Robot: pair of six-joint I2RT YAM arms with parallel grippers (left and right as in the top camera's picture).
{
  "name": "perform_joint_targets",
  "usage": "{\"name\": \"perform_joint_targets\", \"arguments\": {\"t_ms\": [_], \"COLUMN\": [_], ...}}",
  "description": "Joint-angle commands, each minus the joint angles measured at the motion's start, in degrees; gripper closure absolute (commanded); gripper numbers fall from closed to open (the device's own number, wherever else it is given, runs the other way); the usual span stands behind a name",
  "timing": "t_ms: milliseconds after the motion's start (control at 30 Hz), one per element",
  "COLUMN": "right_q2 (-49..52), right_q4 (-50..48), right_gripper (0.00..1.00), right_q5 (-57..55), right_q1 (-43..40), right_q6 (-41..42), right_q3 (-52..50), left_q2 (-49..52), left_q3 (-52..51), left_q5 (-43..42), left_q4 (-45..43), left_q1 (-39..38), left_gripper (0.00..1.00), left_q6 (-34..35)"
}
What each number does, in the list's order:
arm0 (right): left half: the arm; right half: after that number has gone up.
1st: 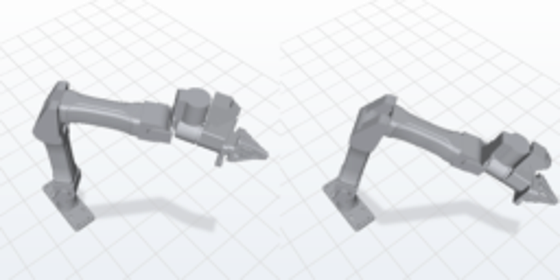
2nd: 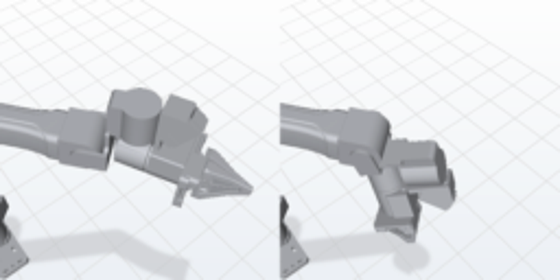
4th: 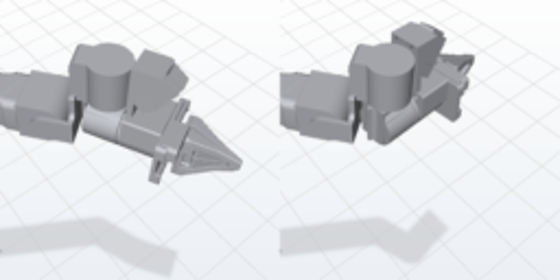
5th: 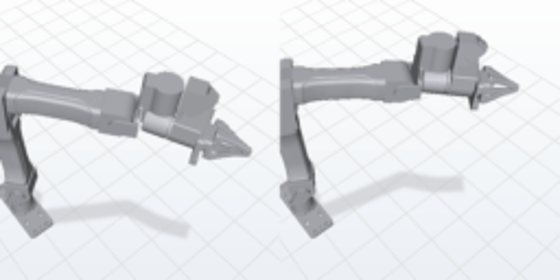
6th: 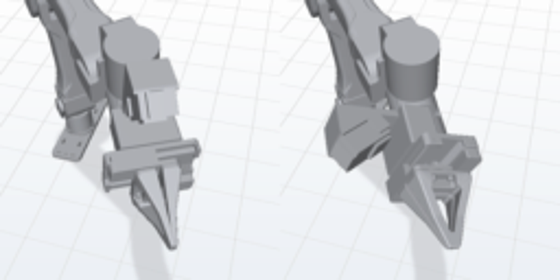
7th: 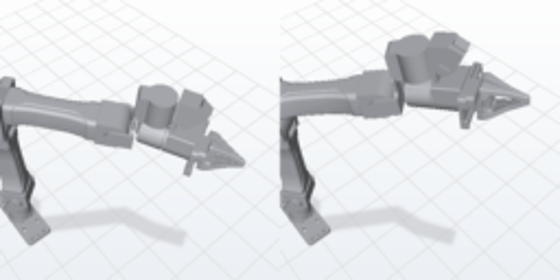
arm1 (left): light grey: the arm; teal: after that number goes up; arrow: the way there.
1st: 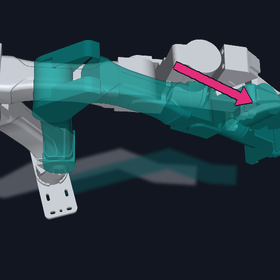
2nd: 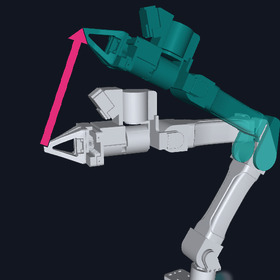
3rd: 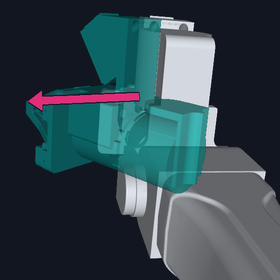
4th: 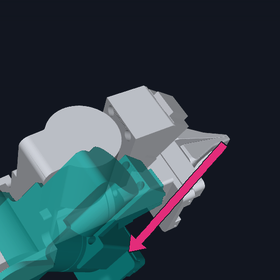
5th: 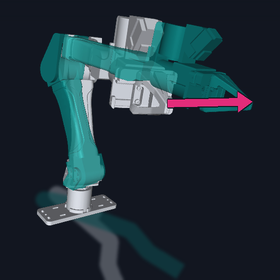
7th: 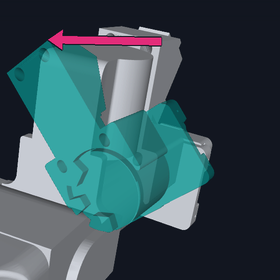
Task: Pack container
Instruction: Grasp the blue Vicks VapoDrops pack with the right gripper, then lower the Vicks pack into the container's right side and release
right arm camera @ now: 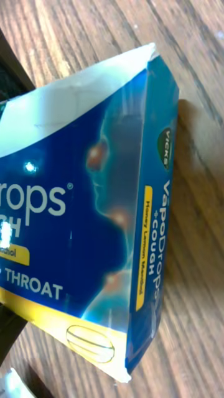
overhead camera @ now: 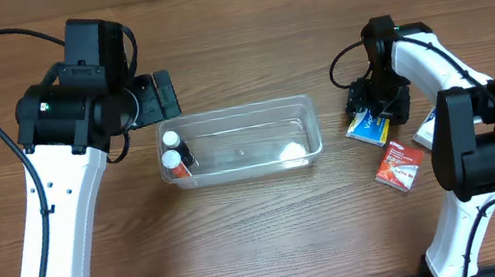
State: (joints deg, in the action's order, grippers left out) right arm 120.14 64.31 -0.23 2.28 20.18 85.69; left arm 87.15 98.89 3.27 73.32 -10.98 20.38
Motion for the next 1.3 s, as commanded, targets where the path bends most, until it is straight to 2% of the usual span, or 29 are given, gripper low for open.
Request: {"name": "perform_joint_targets", "arguments": {"t_ms": [0,100,267,433,533,633,733,833,1000,1267], "right_q2": [-0.2,-0.2,-2.34,-10.78,-17.73,-22.75,-22.34,-20.81,-17.38,-15.58], "right_q4": [-0.22,-0.55,2.29,8.2,9.53,9.57,9.09,7.67,5.38,-0.74], "right_gripper": [0.28,0.33,0.34,0.35,0.34,0.34,0.34,0.34,0.34,0.34], "right_q5": [0.28,0.31,0.26,0.31,1.01,1.36,1.36,1.14,1.11,1.16], "right_q1": [-0.09,-0.09,-0.09,0.83,4.22,10.67,18.97,23.45,26.67,26.86], "right_q6": [-1.14,-1.14,-2.27,-4.61,-7.45,-8.5,-8.5,-8.48,-8.5,-8.46], "right_q3": [-0.24,-0.22,4.09,14.6,17.73,17.66,16.41,14.32,9.46,1.66], "left_q2": [-0.28,-0.28,-0.28,-0.28,-0.28,-0.28,-0.28,-0.28,-0.28,-0.28], "left_q3": [0.96,0.96,0.96,0.96,0.96,0.96,0.96,0.96,0.96,0.96], "left_q5": [0.74,0.74,0.74,0.74,0.74,0.74,0.74,0.76,0.76,0.76], "left_q4": [0.11,0.11,0.13,0.13,0.07,0.07,0.09,0.11,0.13,0.13], "left_q1": [0.17,0.17,0.17,0.17,0.17,0.17,0.2,0.17,0.2,0.2], "left_gripper": [0.0,0.0,0.0,0.0,0.0,0.0,0.0,0.0,0.0,0.0], "left_q6": [-1.09,-1.09,-1.09,-1.09,-1.07,-1.07,-1.09,-1.09,-1.09,-1.09]}}
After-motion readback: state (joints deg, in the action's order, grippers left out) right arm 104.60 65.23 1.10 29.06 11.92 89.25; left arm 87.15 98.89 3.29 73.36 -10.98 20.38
